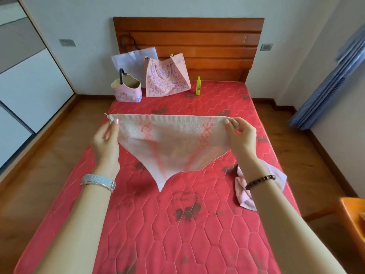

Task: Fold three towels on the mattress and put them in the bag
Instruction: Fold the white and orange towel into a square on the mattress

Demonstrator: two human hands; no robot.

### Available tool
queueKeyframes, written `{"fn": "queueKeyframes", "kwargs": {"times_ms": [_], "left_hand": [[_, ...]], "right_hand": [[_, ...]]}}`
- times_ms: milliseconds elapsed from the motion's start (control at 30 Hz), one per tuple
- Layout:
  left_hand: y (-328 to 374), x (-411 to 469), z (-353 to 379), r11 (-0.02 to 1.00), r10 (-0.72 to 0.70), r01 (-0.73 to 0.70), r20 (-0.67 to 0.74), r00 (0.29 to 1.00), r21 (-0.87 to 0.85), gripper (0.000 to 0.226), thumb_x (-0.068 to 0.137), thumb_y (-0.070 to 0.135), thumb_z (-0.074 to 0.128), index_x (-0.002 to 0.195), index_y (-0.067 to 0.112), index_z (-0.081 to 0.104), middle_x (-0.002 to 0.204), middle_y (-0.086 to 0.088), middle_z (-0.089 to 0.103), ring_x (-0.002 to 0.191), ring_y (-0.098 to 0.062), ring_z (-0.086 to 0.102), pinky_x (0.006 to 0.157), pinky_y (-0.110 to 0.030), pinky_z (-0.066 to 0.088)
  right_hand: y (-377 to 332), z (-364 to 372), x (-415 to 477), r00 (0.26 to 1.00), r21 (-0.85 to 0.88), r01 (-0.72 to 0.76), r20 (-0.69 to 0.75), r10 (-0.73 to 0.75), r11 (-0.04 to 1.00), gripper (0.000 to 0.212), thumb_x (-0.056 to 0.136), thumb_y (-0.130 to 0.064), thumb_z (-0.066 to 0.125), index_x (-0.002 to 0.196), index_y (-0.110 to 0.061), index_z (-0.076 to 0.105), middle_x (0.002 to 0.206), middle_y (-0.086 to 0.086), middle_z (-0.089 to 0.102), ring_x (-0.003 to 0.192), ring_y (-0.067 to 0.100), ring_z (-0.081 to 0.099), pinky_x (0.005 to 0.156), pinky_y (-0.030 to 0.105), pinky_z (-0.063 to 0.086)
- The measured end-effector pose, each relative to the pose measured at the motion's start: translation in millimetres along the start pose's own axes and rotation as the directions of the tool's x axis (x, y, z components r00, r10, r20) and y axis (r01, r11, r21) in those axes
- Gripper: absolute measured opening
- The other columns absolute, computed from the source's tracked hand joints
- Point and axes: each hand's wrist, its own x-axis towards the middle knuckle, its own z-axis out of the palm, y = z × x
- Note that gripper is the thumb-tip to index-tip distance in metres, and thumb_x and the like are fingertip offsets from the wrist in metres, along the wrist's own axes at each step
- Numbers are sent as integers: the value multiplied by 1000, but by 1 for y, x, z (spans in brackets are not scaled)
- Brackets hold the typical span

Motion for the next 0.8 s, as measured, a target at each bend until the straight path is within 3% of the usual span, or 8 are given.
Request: {"fn": "queueKeyframes", "kwargs": {"times_ms": [67,200,300,367,467,600,700,800], "left_hand": [[-24,-24,-16,994,-23,20,28,999,105,13,95,42,63,90,38,74,89,14,67,89,-2,59,86,-25,48],[-79,-76,-41,972,-104,100,6,995,212,22,98,35,62,84,20,68,65,17,45,63,2,39,64,-22,33],[-127,-111,-62,944,-213,211,-20,977,252,28,97,36,64,72,23,62,73,4,40,69,-6,36,64,-27,30],[-150,-132,-73,927,-254,254,-35,967,278,36,97,35,64,70,11,59,70,2,34,68,-10,32,62,-29,26],[-183,-163,-88,891,-316,314,-50,948,328,33,98,30,63,72,11,56,61,13,30,60,-5,27,57,-25,23],[-232,-193,-106,838,-388,395,-97,917,376,26,97,28,64,83,7,63,73,-2,34,66,-9,31,61,-30,26],[-263,-210,-113,801,-424,430,-113,899,416,17,97,27,63,86,14,61,80,-5,39,67,-9,33,60,-28,27],[-300,-223,-124,757,-462,461,-119,879,462,25,97,29,63,81,11,62,76,-5,36,66,-12,29,60,-32,24]], "right_hand": [[28,-2,-22,999,-35,-46,13,46,998,10,89,-25,64,80,-24,68,71,-15,62,73,4,54,69,27,46],[87,-8,-73,984,-99,-155,70,162,983,7,89,-24,66,84,-21,70,72,-13,64,73,4,56,69,25,46],[129,-10,-109,972,-166,-201,87,217,965,6,89,-20,67,83,-21,68,73,-18,63,72,-1,57,67,16,43],[152,-14,-129,959,-203,-238,106,263,950,4,89,-20,67,85,-19,68,73,-15,61,72,1,55,65,14,42],[191,-15,-160,929,-287,-304,121,349,908,3,88,-22,68,87,-19,69,73,-10,62,71,8,56,64,22,42],[235,-16,-195,885,-367,-372,137,445,853,4,88,-24,68,84,-24,67,73,-13,63,73,8,56,60,15,38],[264,-14,-214,848,-409,-419,144,511,811,4,88,-24,67,87,-21,69,78,-7,64,77,12,57,66,23,37],[293,-13,-232,801,-451,-468,146,580,760,8,89,-24,65,92,-18,71,75,-8,63,76,14,56,62,24,36]]}}
